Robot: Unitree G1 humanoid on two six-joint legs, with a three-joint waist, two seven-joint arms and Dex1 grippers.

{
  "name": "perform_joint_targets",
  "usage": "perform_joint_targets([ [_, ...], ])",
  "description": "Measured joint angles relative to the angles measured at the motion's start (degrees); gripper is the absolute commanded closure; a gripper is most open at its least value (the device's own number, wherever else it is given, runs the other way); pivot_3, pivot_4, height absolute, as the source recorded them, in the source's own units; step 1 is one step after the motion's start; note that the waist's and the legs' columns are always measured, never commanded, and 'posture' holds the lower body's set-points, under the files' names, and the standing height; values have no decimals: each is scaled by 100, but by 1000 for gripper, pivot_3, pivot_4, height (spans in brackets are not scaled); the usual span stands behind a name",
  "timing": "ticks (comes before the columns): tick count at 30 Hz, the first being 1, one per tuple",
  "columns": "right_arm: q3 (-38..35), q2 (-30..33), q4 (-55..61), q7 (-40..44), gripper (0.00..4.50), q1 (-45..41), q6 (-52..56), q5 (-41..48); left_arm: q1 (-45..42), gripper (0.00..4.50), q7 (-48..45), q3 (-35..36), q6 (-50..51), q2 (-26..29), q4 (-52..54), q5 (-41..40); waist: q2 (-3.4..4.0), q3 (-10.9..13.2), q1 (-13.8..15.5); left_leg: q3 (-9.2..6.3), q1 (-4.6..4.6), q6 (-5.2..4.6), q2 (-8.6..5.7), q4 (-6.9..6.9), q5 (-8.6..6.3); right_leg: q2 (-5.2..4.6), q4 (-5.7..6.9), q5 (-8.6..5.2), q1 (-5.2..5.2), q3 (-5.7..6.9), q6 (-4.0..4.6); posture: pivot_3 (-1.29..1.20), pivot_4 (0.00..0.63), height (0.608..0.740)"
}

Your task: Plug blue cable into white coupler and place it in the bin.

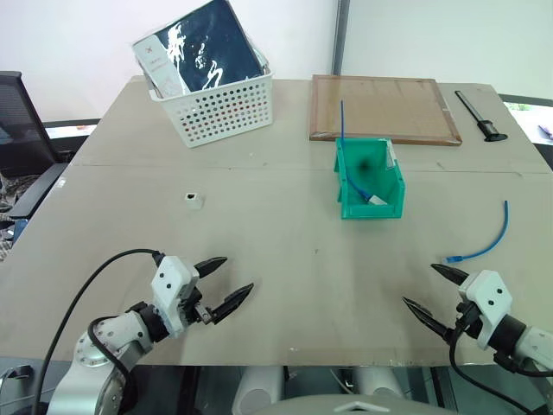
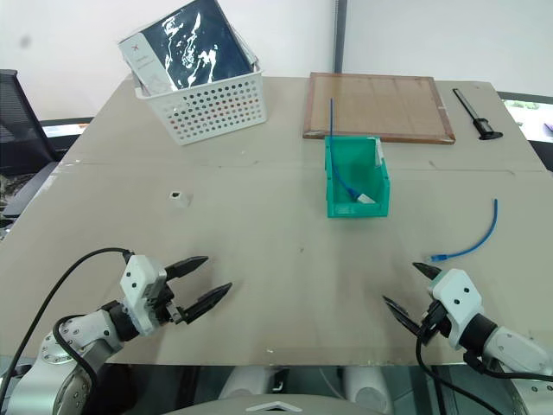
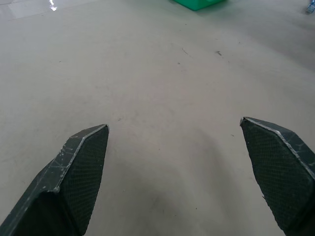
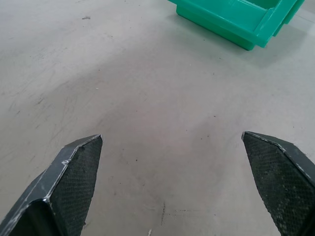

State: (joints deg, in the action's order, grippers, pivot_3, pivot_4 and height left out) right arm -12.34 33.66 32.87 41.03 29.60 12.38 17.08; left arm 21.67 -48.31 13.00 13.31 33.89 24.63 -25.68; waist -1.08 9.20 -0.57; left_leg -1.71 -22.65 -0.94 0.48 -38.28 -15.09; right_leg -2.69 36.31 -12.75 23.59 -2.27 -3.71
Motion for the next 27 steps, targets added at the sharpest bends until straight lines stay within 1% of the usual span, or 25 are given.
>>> perform_joint_targets([
  [2,3,-30,-2,-24,1,-30,-3,1,-42,116,6,-7,31,-2,0,-16,0,0,2,-1,0,0,0,0,0,0,0,0,0,1,0,0,150,738],
  [5,66,-120,-2,-89,1,-163,3,19,-346,116,75,-35,203,-11,14,-148,0,0,16,-4,1,0,0,-2,0,1,3,0,-1,5,0,0,150,738],
  [9,67,-27,0,-92,1,-506,100,99,-707,116,88,-163,483,-6,227,-397,-1,-1,9,2,2,0,-1,-4,0,0,3,2,-2,-1,0,0,150,738],
  [11,22,315,1,52,1,-778,246,168,-889,116,-44,-279,603,99,352,-541,-1,0,-3,4,2,0,-3,-3,0,2,2,11,-2,-2,14,0,150,738],
  [12,-46,588,-6,213,1,-868,330,224,-966,116,-166,-347,604,206,410,-556,0,0,-2,5,2,0,-6,-3,0,1,3,14,-2,-2,19,0,150,738],
  [15,-443,1479,-191,818,1,-1080,550,367,-1118,116,-612,-525,548,501,513,-554,1,0,4,24,2,-1,-9,-2,0,4,0,14,-4,4,21,0,150,738],
  [16,-536,2030,-520,1152,1,-1306,686,404,-1247,116,-858,-690,534,619,519,-589,8,6,1,32,1,-2,-12,-3,0,3,-1,14,-4,0,21,0,150,738],
  [17,-707,2342,-793,1362,1,-1473,756,409,-1311,116,-1029,-753,526,682,577,-632,12,11,0,37,0,-3,-12,-4,0,2,-2,15,-3,-4,21,0,150,738],
  [19,-934,2649,-1109,1624,542,-1681,771,412,-1360,0,-1234,-829,518,722,636,-742,3,5,4,33,2,-3,-12,-1,0,8,-2,14,-6,3,22,0,150,738],
  [20,-936,2696,-1162,1682,863,-1715,771,410,-1372,0,-1276,-859,518,721,636,-761,2,5,4,30,1,-2,-9,0,0,14,-3,14,-5,6,22,0,150,738],
  [24,-385,3091,-1831,2083,863,-2101,483,10,-1534,0,-1405,-970,511,719,640,-819,7,9,0,33,-1,-2,-10,-1,0,18,-2,14,-5,1,22,0,150,738],
  [27,152,3145,-2386,2288,863,-2683,313,-274,-1631,0,-1405,-1095,503,704,660,-822,6,9,-15,42,1,-2,-12,-6,0,16,-3,16,-6,-9,21,0,150,738],
])
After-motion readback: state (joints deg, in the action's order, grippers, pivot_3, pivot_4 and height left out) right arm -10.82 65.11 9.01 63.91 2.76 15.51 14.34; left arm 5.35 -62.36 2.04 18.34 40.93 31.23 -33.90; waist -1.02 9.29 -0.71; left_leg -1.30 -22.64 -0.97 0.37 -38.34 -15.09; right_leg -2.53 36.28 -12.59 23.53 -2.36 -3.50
